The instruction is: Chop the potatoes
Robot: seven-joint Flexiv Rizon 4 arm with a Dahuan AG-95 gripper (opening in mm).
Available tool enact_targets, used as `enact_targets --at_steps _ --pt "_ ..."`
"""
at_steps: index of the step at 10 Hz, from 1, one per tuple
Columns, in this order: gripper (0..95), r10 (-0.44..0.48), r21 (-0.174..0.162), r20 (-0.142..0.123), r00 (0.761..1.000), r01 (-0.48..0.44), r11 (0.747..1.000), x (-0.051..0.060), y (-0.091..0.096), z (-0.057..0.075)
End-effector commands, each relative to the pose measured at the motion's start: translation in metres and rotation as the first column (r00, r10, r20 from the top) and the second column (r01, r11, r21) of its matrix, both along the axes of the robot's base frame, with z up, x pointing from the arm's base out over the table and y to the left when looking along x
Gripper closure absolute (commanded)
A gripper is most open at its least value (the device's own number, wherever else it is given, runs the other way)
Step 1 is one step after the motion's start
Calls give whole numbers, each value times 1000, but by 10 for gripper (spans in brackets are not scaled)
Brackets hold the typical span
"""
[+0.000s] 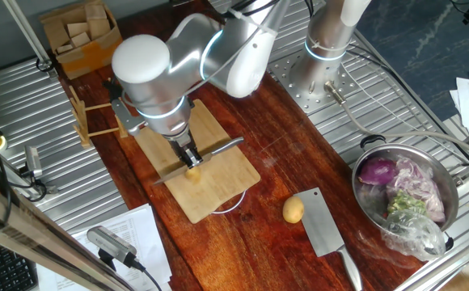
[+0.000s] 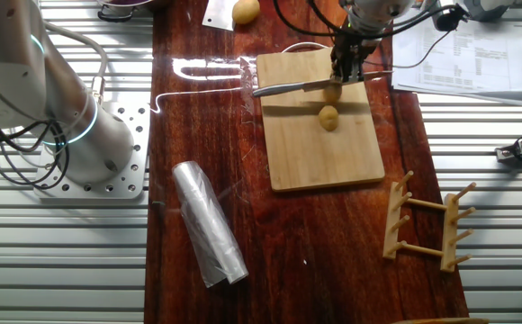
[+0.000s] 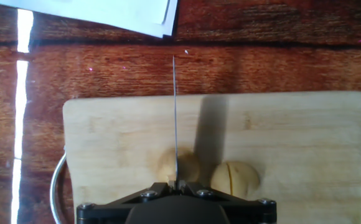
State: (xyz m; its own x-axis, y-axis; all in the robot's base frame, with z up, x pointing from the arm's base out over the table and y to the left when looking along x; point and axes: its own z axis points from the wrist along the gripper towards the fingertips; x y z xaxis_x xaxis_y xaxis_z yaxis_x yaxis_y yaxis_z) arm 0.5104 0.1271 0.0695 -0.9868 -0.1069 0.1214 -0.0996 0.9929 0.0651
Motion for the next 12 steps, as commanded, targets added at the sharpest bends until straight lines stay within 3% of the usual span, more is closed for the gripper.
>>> enact_targets --at_steps 1,5,6,8,10,12 --pt "950 1 -2 -6 1000 -1 1000 0 0 1" --pt "950 4 -5 -15 1000 -4 1000 0 0 7" --pt "950 6 -8 -19 1000 -6 1000 0 0 5" --pt "950 4 -16 -4 1000 -4 1000 1 0 -15" --pt "950 2 -17 -21 1000 -3 1000 1 0 -6" --pt "950 4 -18 -19 1000 -5 1000 1 0 4"
